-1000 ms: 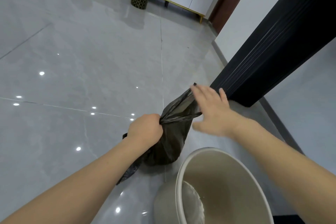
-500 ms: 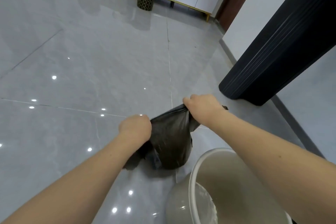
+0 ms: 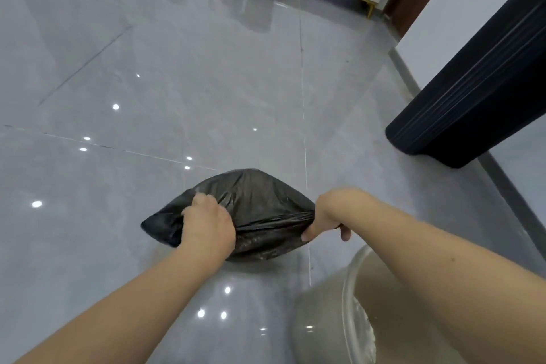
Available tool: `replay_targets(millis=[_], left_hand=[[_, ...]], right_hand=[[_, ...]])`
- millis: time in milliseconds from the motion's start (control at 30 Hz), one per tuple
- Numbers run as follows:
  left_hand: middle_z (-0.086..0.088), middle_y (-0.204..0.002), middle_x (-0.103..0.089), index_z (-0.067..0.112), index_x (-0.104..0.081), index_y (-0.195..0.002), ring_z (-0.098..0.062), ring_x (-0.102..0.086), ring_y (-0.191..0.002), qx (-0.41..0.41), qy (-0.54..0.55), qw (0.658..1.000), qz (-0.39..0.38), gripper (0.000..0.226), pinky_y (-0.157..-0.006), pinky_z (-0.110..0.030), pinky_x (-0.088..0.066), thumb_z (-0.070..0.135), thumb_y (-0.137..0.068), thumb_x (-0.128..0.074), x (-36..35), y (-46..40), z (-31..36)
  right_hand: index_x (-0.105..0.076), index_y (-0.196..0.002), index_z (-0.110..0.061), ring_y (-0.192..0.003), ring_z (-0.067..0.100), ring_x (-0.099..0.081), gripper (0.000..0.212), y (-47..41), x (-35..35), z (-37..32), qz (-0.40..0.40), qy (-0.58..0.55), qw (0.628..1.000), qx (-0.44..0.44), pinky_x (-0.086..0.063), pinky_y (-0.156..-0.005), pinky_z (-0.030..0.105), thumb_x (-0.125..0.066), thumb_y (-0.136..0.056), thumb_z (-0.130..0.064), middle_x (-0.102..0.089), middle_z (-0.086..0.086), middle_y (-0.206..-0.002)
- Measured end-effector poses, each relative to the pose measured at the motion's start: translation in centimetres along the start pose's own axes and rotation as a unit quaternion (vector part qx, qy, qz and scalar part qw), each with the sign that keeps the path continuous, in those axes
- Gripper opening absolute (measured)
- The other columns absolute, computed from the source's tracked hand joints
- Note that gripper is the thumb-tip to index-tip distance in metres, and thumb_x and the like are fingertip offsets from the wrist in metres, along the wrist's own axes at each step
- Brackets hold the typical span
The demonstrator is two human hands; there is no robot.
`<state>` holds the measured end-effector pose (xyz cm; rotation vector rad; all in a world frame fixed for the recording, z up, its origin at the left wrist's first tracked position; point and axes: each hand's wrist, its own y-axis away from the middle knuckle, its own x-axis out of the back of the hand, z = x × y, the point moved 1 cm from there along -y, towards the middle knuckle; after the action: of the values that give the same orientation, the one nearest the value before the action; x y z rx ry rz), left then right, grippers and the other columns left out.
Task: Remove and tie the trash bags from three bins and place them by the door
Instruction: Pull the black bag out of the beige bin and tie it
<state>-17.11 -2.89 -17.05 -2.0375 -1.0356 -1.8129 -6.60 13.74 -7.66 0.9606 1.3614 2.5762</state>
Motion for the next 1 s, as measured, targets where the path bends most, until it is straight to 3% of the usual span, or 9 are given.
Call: replay_targets(millis=[133,333,433,533,633,733,800,900,1000], left_hand=[[-0.009,-0.120,-0.057,0.015,-0.060,-0.120,-0.031,-0.047,-0.107,0.018,-0.079,0.990,-0.114,0.034,-0.087,-0.037,-0.049,0.016,-0.092,-0.042,-1.4,-0.6,-1.7],[0.004,-0.099,-0.062,0.024,-0.065,-0.096,-0.024,-0.061,-0.088,0.057,0.026,0.957,-0.284,0.028,-0.078,-0.033,-0.049,0.013,-0.079,-0.046,-2.0,-0.6,-3.8],[0.000,-0.110,-0.060,0.026,-0.063,-0.108,-0.027,-0.053,-0.097,0.104,-0.032,0.955,-0.276,0.037,-0.085,-0.043,-0.043,0.016,-0.076,-0.047,-1.7,0.2,-3.5],[-0.016,-0.131,-0.043,0.013,-0.042,-0.135,-0.043,-0.046,-0.115,0.195,0.067,0.950,-0.234,0.050,-0.089,-0.067,-0.042,0.016,-0.084,-0.042,-3.3,0.5,-4.3],[-0.020,-0.113,-0.056,0.005,-0.044,-0.127,-0.041,-0.058,-0.101,0.246,0.254,0.919,-0.175,0.048,-0.085,-0.050,-0.050,0.022,-0.083,-0.046,-5.1,0.2,-5.4],[-0.011,-0.085,-0.063,0.001,-0.053,-0.118,-0.027,-0.061,-0.073,0.216,0.353,0.860,-0.300,0.041,-0.065,-0.036,-0.049,0.029,-0.088,-0.050,-4.1,0.4,-4.8],[-0.013,-0.083,-0.069,-0.002,-0.059,-0.104,-0.028,-0.064,-0.069,0.212,0.462,0.766,-0.394,0.035,-0.066,-0.046,-0.052,0.025,-0.094,-0.041,-3.0,0.8,-3.5],[-0.012,-0.073,-0.056,0.001,-0.053,-0.088,-0.026,-0.052,-0.060,0.239,0.656,0.600,-0.390,0.023,-0.062,-0.042,-0.053,0.008,-0.096,-0.033,-2.3,0.6,-1.6],[-0.004,-0.054,-0.036,0.012,-0.042,-0.074,-0.014,-0.026,-0.046,0.251,0.731,0.546,-0.322,0.023,-0.042,-0.016,-0.026,0.001,-0.093,-0.033,-1.0,-0.1,-0.3]], right_hand=[[-0.072,-0.098,-0.011,-0.057,0.020,-0.040,0.041,-0.4,-0.1,-0.1,-0.066,0.007,0.997,0.031,-0.042,-0.063,0.027,-0.049,-0.096,-0.045,-0.041,0.000,-0.061],[-0.052,-0.064,-0.018,-0.043,0.013,-0.022,0.035,-1.3,0.3,0.9,-0.189,-0.386,0.899,0.083,-0.022,-0.041,0.021,-0.061,-0.091,-0.039,-0.023,-0.006,-0.045],[-0.046,-0.059,-0.021,-0.038,0.010,-0.022,0.037,-1.1,0.3,0.3,-0.204,-0.543,0.808,0.104,-0.017,-0.035,0.019,-0.058,-0.091,-0.036,-0.025,-0.009,-0.044],[-0.045,-0.059,-0.021,-0.038,0.010,-0.022,0.037,-0.8,0.0,-0.3,-0.169,-0.603,0.776,0.080,-0.016,-0.036,0.018,-0.055,-0.093,-0.033,-0.030,-0.008,-0.045],[-0.046,-0.060,-0.020,-0.040,0.010,-0.022,0.039,-0.5,-0.3,-0.3,-0.130,-0.618,0.771,0.075,-0.016,-0.038,0.018,-0.054,-0.095,-0.034,-0.032,-0.008,-0.045],[-0.045,-0.061,-0.021,-0.044,0.010,-0.022,0.039,-0.4,0.0,0.1,-0.104,-0.669,0.730,0.091,-0.017,-0.038,0.019,-0.051,-0.096,-0.036,-0.034,-0.008,-0.045],[-0.044,-0.061,-0.023,-0.045,0.010,-0.025,0.038,-0.2,0.4,0.8,-0.085,-0.699,0.702,0.105,-0.020,-0.040,0.021,-0.050,-0.096,-0.039,-0.036,-0.008,-0.046],[-0.045,-0.058,-0.022,-0.046,0.013,-0.031,0.043,0.3,0.7,1.9,-0.091,-0.756,0.635,0.128,-0.021,-0.047,0.025,-0.047,-0.092,-0.049,-0.036,-0.006,-0.048],[-0.041,-0.058,-0.022,-0.051,0.014,-0.030,0.045,0.5,0.6,3.0,-0.092,-0.826,0.543,0.123,-0.022,-0.051,0.026,-0.041,-0.095,-0.048,-0.036,-0.006,-0.048]])
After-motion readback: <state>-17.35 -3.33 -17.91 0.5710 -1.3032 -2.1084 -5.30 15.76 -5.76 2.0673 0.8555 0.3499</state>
